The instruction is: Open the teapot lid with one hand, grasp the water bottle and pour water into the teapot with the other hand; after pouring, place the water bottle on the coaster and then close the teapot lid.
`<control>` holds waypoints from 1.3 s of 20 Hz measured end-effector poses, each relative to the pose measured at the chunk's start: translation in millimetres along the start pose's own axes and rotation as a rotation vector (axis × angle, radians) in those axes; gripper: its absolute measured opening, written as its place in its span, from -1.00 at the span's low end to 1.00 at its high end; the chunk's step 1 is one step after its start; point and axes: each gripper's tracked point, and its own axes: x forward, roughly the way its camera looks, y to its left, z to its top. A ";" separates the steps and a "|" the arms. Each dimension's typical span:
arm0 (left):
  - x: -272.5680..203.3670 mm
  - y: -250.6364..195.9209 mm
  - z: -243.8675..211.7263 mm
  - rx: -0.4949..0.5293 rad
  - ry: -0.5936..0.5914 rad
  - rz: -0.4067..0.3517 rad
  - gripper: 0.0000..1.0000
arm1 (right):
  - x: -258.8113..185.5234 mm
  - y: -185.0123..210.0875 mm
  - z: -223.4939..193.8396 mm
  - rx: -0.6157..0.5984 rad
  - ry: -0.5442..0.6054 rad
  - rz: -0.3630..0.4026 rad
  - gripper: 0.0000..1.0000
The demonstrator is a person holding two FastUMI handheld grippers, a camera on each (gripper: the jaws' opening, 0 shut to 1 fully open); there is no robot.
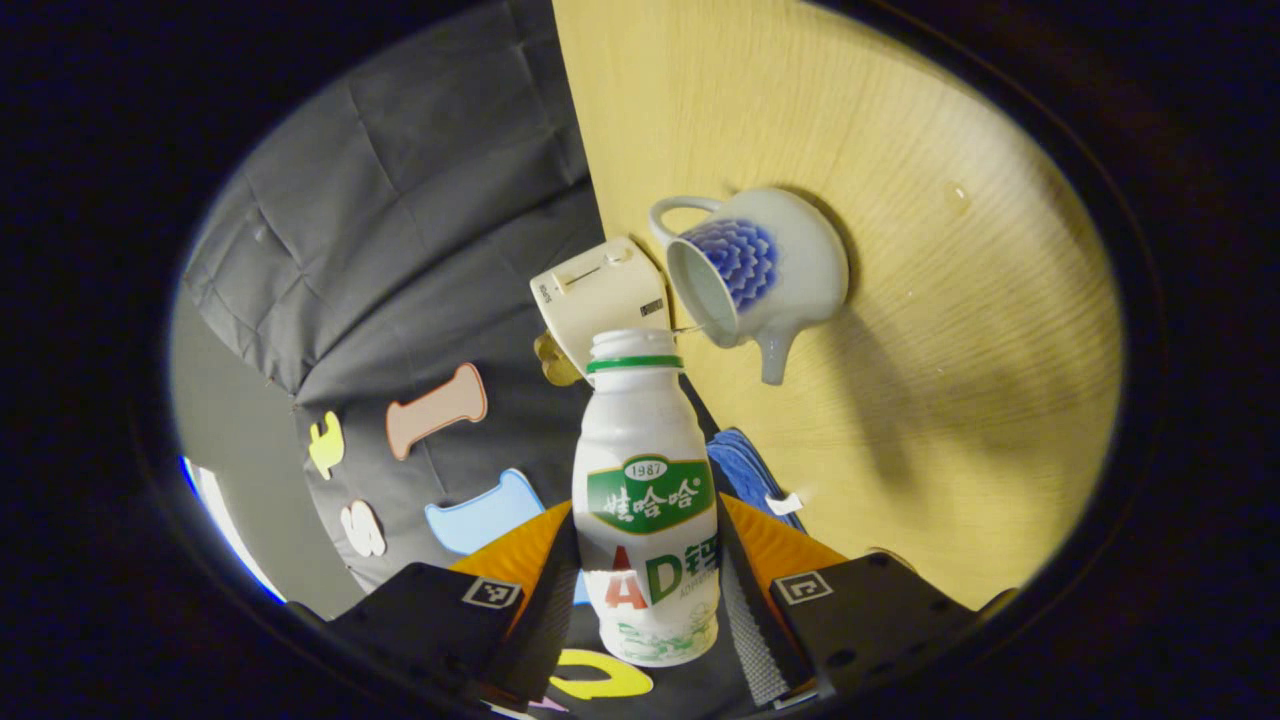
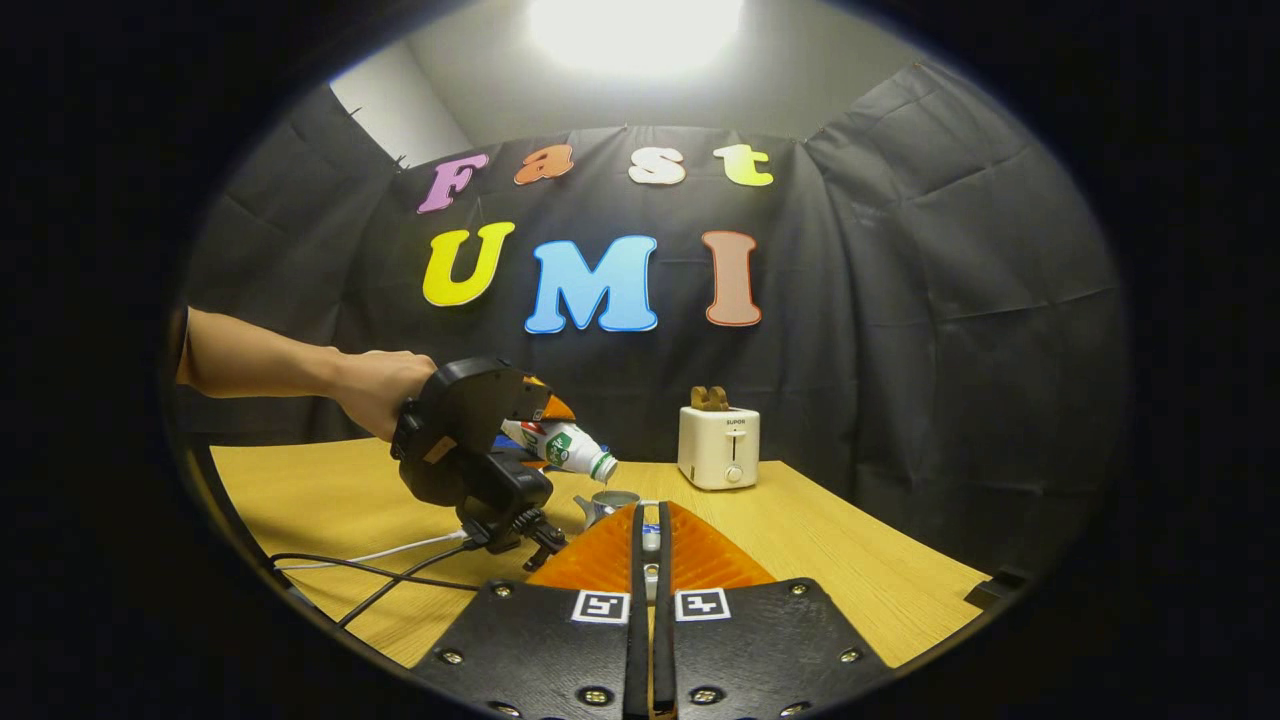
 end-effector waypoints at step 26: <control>5.9 -48.1 0.6 -0.796 -0.106 -0.022 0.65 | 16.8 17.3 -10.9 -0.003 0.038 0.064 -0.95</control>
